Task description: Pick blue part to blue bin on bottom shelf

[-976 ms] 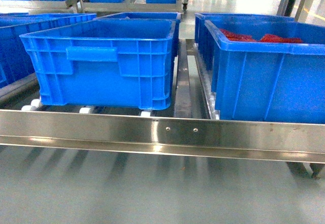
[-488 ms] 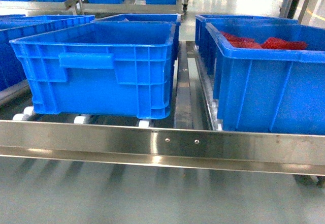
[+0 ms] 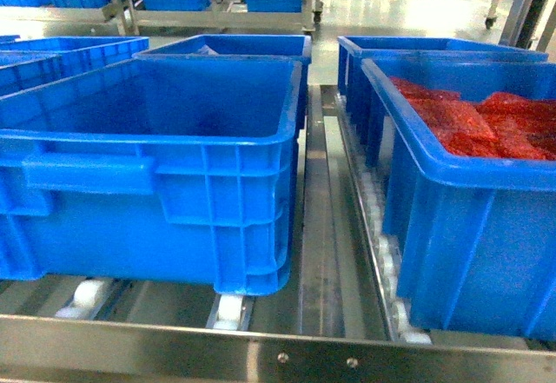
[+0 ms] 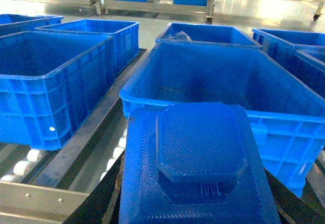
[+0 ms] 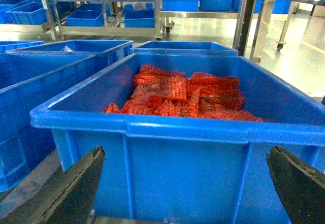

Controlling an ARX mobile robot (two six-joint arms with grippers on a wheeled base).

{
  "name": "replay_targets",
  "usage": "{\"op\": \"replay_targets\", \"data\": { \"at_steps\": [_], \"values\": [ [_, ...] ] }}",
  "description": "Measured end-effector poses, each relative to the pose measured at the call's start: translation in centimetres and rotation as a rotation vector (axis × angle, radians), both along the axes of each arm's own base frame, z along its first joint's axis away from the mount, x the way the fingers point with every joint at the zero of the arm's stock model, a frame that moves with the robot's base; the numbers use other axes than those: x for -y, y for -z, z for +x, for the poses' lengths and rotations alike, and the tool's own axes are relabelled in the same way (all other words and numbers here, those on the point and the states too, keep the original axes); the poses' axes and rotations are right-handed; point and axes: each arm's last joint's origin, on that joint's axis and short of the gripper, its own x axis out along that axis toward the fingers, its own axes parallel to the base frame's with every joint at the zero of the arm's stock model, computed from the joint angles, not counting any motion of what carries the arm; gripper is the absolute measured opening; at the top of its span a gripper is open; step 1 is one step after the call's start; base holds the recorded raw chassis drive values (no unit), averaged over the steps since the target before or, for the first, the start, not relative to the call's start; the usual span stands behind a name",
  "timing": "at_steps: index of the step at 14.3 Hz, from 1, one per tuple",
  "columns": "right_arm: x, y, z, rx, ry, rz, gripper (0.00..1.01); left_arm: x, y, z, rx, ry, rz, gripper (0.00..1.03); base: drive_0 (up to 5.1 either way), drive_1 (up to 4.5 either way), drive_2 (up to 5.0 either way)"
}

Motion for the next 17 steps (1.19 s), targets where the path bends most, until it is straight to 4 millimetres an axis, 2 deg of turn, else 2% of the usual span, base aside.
{"op": "replay_targets", "data": {
  "at_steps": [6, 17],
  "values": [
    [0.0, 0.0, 0.0, 0.0, -0.001, 0.0, 0.98, 0.0, 0.03, 0.01, -0.003, 0.0, 0.001, 0.43, 0.1, 4.06, -3.9],
    [0.0, 0.01, 0.0, -0.001, 0.0, 0.0, 0.98, 0.01, 0.02, 0.02, -0.002, 0.0, 0.0, 0.43, 0.0, 0.0, 0.0]
  ]
}}
